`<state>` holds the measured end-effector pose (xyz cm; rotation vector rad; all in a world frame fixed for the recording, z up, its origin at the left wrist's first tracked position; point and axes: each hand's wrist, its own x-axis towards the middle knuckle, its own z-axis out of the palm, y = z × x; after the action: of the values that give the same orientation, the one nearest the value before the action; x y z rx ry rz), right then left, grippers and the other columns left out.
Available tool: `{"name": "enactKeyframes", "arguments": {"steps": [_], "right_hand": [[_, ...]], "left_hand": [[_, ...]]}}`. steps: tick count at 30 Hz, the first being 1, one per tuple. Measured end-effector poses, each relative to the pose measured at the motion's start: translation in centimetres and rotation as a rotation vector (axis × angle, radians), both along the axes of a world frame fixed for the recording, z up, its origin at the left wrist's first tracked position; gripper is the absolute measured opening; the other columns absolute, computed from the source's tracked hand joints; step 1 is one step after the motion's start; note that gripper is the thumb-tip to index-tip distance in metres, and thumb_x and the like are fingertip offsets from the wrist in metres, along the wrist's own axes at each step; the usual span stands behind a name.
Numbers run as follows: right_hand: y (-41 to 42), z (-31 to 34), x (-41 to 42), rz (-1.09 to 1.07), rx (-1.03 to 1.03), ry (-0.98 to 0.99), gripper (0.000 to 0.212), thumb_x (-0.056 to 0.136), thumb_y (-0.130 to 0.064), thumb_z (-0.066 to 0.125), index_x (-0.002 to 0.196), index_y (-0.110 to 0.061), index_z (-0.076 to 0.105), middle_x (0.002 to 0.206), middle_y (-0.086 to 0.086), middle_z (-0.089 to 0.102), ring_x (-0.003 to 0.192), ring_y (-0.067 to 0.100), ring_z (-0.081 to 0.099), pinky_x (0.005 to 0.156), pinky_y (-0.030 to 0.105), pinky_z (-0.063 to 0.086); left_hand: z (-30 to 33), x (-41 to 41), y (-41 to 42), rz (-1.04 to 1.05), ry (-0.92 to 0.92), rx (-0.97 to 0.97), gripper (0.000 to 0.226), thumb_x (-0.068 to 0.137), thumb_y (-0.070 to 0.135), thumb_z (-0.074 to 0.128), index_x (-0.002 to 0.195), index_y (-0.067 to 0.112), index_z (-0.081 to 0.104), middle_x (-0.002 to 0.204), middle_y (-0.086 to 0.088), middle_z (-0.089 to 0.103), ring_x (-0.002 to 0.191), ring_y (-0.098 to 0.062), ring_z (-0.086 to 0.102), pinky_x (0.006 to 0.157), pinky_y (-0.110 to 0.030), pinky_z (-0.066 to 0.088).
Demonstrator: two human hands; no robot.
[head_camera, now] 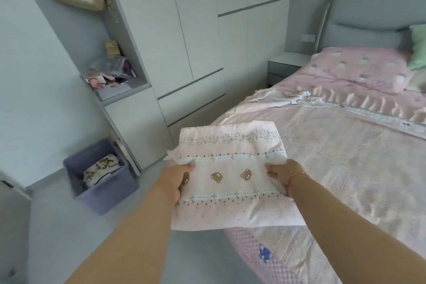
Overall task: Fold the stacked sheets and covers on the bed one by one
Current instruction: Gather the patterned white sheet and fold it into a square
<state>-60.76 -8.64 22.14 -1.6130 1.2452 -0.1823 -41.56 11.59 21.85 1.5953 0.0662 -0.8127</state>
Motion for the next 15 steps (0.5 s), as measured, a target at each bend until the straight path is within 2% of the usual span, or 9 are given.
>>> {"name": "enactKeyframes", "arguments": {"steps": [4,7,12,15], "right_hand": [[6.9,0.7,8.2,0.116,0.0,-0.008,0.048,0.086,-0.025,0.068,0.116,0.009,0.055,0.109,0.022,0.062,0.105,0.033,0.058,0.096,0.041,0.047],[11.8,0.6,14.1,0.222,0.036,-0.037,0.045,0.088,-0.022,0.066,0.12,0.007,0.055,0.116,0.022,0.06,0.1,0.027,0.056,0.094,0.036,0.046],[17.7,0.3,22.6,0.331,0.069,-0.042,0.05,0.085,-0.027,0.069,0.118,0.009,0.055,0.116,0.023,0.061,0.11,0.035,0.056,0.099,0.043,0.045],[20.3,-0.2,28.2,0.407,0.08,-0.035,0.048,0.085,-0.028,0.069,0.112,0.008,0.053,0.113,0.019,0.06,0.111,0.035,0.055,0.098,0.04,0.045]], "left_hand": [[1.6,5.6,9.0,0.084,0.004,0.012,0.022,0.082,0.013,0.076,0.099,0.003,0.069,0.098,-0.014,0.073,0.094,-0.031,0.068,0.088,-0.044,0.054],[2.1,9.3,15.5,0.184,-0.022,0.01,0.014,0.082,0.01,0.074,0.094,0.006,0.068,0.098,-0.012,0.068,0.092,-0.029,0.063,0.094,-0.047,0.051],[1.8,14.4,23.1,0.352,-0.009,-0.031,0.024,0.082,0.007,0.074,0.104,0.0,0.069,0.098,-0.019,0.066,0.092,-0.032,0.059,0.097,-0.052,0.049],[1.1,17.8,26.6,0.435,-0.02,-0.05,0.02,0.083,0.005,0.072,0.101,-0.002,0.069,0.096,-0.02,0.067,0.088,-0.032,0.06,0.093,-0.051,0.051]]}}
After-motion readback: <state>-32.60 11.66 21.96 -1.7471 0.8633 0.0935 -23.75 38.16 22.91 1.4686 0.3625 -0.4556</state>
